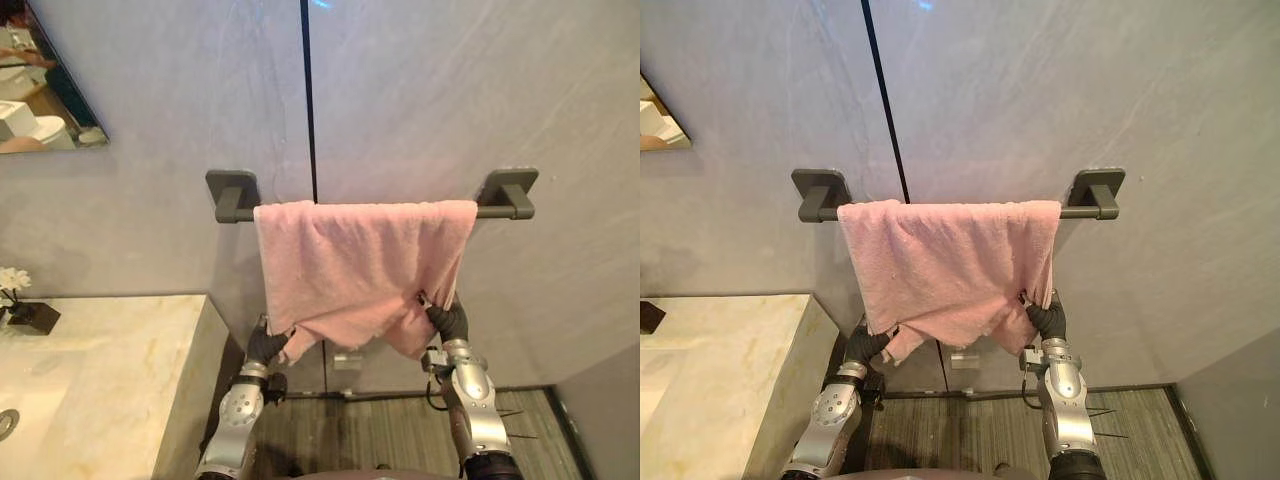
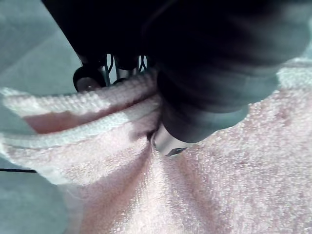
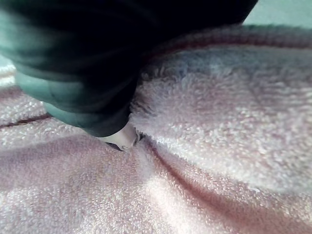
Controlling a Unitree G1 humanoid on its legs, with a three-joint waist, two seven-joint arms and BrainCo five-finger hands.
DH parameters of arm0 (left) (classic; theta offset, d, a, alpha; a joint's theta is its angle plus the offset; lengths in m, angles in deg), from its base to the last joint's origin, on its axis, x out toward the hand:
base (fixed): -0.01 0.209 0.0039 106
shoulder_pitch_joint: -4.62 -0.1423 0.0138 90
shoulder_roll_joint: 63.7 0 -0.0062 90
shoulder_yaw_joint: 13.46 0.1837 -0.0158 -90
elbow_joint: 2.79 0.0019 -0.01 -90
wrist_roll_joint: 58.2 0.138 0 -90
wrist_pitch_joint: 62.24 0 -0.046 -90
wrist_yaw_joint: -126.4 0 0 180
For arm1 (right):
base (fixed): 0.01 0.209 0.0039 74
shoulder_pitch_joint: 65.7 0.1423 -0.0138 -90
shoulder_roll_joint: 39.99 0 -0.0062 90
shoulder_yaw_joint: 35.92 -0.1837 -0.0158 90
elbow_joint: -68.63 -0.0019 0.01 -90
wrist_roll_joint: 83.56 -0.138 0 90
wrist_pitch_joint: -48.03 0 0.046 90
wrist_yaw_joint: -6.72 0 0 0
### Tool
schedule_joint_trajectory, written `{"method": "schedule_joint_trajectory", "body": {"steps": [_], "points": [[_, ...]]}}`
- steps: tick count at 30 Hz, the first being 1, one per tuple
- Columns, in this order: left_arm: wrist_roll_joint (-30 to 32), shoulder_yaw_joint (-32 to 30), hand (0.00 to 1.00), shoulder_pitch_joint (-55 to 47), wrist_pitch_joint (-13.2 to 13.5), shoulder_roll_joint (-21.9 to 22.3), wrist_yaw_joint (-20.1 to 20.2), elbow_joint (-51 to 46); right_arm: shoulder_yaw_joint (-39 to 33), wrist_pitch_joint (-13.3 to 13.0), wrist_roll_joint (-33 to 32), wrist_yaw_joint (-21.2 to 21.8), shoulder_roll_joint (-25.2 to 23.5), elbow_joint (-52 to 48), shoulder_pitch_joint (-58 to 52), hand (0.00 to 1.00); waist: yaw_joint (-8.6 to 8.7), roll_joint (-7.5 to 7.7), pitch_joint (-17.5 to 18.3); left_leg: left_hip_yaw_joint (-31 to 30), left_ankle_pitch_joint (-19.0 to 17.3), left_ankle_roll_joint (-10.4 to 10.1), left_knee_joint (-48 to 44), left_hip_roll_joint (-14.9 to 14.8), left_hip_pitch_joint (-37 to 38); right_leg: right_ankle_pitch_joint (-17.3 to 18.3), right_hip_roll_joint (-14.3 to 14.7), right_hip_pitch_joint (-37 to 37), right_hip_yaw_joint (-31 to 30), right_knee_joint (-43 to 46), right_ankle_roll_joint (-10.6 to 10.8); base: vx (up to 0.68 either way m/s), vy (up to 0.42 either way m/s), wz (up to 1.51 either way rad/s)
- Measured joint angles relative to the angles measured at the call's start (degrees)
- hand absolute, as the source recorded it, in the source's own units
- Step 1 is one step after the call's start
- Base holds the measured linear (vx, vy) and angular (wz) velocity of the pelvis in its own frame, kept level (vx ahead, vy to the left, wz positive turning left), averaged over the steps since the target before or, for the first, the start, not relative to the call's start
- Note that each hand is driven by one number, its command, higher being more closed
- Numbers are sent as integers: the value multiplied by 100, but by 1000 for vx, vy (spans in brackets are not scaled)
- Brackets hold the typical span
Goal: Organize washtable
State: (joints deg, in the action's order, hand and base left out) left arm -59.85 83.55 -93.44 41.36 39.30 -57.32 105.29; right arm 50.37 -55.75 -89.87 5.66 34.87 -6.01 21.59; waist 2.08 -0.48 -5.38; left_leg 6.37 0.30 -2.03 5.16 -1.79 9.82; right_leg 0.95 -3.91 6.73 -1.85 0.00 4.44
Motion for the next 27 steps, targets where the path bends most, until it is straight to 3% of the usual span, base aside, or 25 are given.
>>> {"method": "schedule_joint_trajectory", "body": {"steps": [2,3,5,6,17,23,27], "points": [[0,-4,100,-8,2,10,0,72,0,0,24,0,0,32,5,100,1,3,1,-6,5,-4,22,-2,1,29,0,-1,7,1,42,-64,-26,3],[0,-6,100,-9,9,10,0,94,0,-1,32,0,0,78,13,0,-4,15,7,-13,8,-7,34,0,2,29,0,-1,12,1,43,-59,-24,3],[0,-72,100,1,14,19,-3,165,-1,-1,79,-4,0,226,87,0,-4,34,23,-17,10,-9,59,7,-3,32,-1,0,20,-4,43,-58,-19,0],[-1,-111,0,5,14,22,-5,193,-1,0,117,-10,0,291,120,0,-3,44,34,-18,9,-9,61,11,-7,33,-2,1,26,-6,43,-50,-16,2],[-233,-308,0,-167,-77,23,-214,283,-361,8,-56,-524,-109,664,25,0,-3,151,76,-157,23,27,30,43,4,54,-31,102,194,-103,0,14,-10,6],[-457,-508,0,-504,-260,5,-518,489,-595,399,-402,-920,-212,1035,-662,0,-71,137,60,-154,3,21,27,7,-16,78,-19,105,225,-128,-25,5,-17,0],[-474,-540,0,-597,-270,0,-528,487,-585,441,-538,-923,-255,1032,-936,0,-58,130,58,-135,3,20,26,-17,-2,77,-14,101,211,-108,-25,-31,-37,-2]]}}
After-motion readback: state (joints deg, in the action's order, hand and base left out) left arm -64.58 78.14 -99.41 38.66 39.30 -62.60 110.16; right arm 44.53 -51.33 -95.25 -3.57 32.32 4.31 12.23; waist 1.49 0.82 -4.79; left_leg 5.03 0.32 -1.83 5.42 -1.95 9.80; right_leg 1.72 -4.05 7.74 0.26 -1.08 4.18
